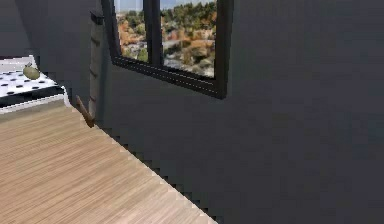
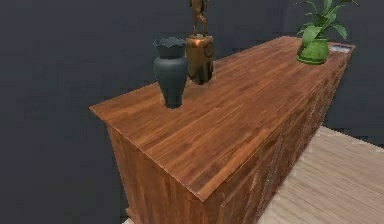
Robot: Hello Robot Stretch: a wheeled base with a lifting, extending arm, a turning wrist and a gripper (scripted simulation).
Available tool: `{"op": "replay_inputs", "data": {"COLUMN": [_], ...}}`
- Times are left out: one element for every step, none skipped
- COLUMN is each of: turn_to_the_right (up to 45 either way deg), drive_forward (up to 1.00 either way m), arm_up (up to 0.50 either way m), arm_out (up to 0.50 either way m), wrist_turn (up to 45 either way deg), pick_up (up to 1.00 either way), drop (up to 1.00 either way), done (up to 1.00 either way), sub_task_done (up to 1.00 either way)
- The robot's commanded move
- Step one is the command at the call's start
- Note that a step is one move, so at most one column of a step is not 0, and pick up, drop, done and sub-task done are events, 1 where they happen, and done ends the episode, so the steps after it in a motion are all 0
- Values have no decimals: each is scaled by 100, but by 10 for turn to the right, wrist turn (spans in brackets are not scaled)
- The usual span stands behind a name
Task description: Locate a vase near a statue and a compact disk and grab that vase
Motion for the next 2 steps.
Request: {"op": "replay_inputs", "data": {"turn_to_the_right": [0, 0], "drive_forward": [0, 0], "arm_up": [50, 38], "arm_out": [0, 0], "wrist_turn": [0, 0], "pick_up": [0, 0], "drop": [0, 0], "done": [0, 0], "sub_task_done": [0, 0]}}
